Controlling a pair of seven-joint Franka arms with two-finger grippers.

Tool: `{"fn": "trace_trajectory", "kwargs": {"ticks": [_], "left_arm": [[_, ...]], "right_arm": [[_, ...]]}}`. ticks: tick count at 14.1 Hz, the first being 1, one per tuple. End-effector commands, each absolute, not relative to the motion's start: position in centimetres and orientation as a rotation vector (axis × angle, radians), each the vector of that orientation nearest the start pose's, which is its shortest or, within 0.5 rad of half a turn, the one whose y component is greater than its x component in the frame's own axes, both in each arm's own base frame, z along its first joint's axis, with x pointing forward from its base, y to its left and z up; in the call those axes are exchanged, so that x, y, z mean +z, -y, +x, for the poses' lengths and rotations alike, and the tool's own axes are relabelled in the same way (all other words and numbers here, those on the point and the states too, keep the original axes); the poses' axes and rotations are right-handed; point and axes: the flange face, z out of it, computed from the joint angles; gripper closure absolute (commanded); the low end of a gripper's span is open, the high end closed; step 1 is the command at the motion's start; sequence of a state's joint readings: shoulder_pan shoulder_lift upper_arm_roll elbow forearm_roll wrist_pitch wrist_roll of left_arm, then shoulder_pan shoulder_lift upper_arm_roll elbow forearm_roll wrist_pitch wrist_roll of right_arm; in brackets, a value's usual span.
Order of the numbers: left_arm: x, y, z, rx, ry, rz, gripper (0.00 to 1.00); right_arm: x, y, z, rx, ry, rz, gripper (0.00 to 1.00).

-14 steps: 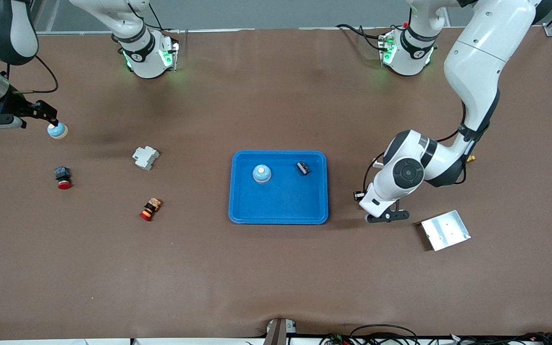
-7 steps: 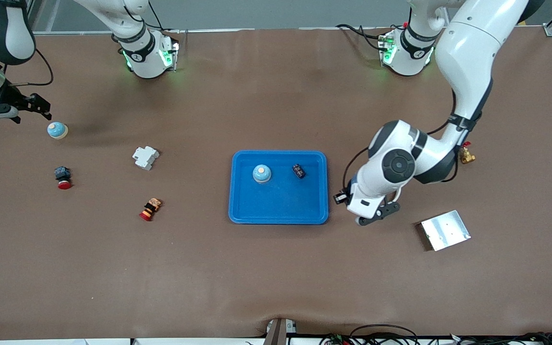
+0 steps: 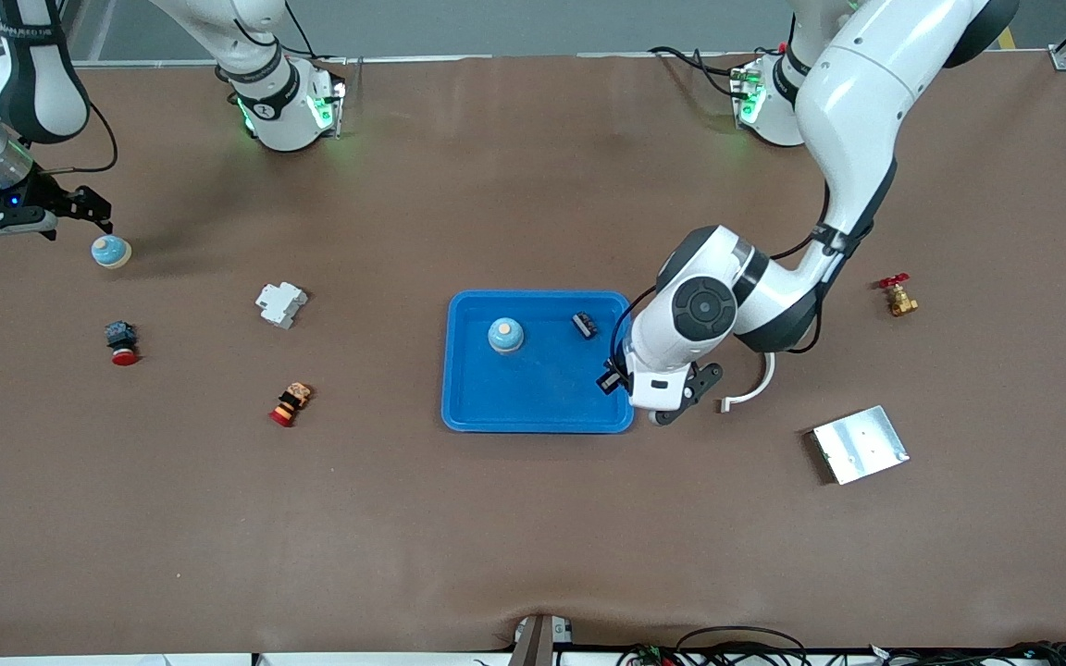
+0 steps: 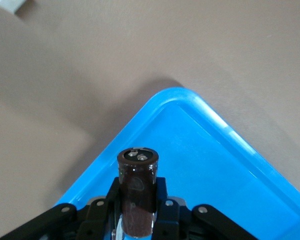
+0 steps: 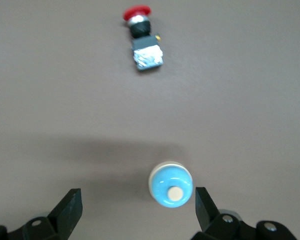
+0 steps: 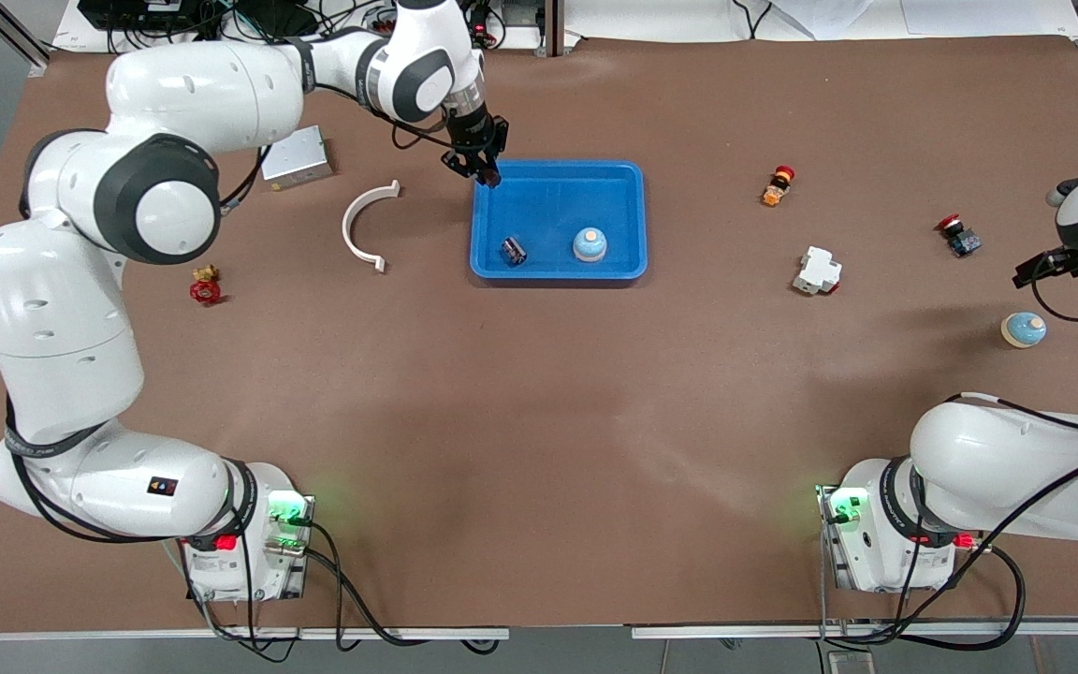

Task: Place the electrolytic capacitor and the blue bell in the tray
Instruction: 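Carry the capacitor to the tray while the right gripper grasps the bell, then release the capacitor into the tray and withdraw the left gripper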

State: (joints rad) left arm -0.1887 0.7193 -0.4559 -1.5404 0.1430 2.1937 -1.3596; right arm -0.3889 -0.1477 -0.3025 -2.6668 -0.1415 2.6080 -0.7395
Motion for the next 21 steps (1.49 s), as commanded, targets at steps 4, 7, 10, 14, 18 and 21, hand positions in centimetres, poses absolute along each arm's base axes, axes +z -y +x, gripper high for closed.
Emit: {"fn": "trace_trajectory", "kwargs": {"ticks": [4,7,10,14,18,21], "left_arm": [[24.0,41.5,58.5,0.272,1.361,-2.963,1.00],[21.5,42.3,58.2,0.259,1.377,-2.960,1.00],[19.0,42.2,57.8,0.221,1.355,-2.930,1.00],[18.1,42.4,57.6,0.217,1.343,-2.927,1.00],[19.0,42.5,57.9,0.201,1.347,-2.940,0.64],[21.3,42.9,58.9,0.155,1.358,-2.973,0.00]], "right_arm": [[23.6,29.0,31.5,-0.011,0.311,-3.232,0.00],[21.4,30.1,30.6,-0.001,0.323,-3.244,0.00],[19.7,30.4,29.7,0.046,0.296,-3.227,0.00],[18.8,30.6,29.3,0.069,0.285,-3.220,0.00],[17.5,30.8,29.7,0.060,0.295,-3.235,0.00],[16.4,30.8,29.9,0.080,0.303,-3.230,0.00]]}}
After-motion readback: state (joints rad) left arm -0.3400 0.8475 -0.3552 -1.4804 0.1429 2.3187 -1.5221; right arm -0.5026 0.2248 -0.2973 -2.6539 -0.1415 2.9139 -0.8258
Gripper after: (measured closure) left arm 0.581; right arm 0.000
